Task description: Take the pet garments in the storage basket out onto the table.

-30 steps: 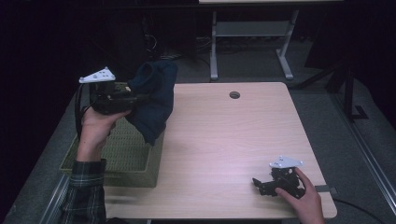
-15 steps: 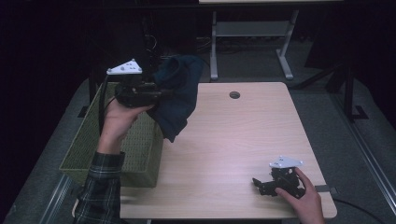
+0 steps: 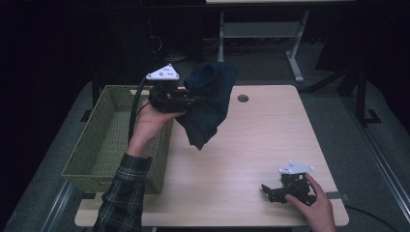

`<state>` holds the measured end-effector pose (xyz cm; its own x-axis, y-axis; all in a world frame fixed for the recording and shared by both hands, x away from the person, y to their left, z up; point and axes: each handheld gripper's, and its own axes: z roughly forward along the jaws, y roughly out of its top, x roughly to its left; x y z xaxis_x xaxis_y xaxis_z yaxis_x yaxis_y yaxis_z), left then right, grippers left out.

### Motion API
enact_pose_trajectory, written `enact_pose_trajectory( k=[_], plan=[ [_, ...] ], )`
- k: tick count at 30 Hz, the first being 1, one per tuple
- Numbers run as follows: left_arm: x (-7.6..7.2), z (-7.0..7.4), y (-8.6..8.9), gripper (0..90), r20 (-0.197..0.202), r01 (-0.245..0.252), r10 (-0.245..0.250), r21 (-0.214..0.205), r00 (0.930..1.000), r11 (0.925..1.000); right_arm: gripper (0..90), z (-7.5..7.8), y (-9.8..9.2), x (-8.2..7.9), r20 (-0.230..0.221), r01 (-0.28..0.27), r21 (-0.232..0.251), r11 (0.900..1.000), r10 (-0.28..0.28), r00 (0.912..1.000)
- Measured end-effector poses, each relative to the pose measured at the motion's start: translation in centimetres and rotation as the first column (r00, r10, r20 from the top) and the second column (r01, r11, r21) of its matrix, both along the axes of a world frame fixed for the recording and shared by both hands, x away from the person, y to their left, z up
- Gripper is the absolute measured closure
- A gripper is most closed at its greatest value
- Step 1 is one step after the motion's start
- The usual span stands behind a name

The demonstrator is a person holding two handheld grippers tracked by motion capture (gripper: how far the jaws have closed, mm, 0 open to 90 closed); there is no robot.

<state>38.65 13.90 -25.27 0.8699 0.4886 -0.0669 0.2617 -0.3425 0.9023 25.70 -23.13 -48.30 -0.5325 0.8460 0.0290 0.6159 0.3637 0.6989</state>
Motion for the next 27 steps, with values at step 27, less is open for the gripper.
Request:
enact_pose_trajectory(
  k=[27],
  plan=[
    [2.1,-7.5,-9.2,62.7,-0.071,0.118,-0.111,0.107,0.9913,0.9872,0.0,0.0,0.0,0.0,0.0,0.0,0.0,1.0,0.0,1.0]
  ],
)
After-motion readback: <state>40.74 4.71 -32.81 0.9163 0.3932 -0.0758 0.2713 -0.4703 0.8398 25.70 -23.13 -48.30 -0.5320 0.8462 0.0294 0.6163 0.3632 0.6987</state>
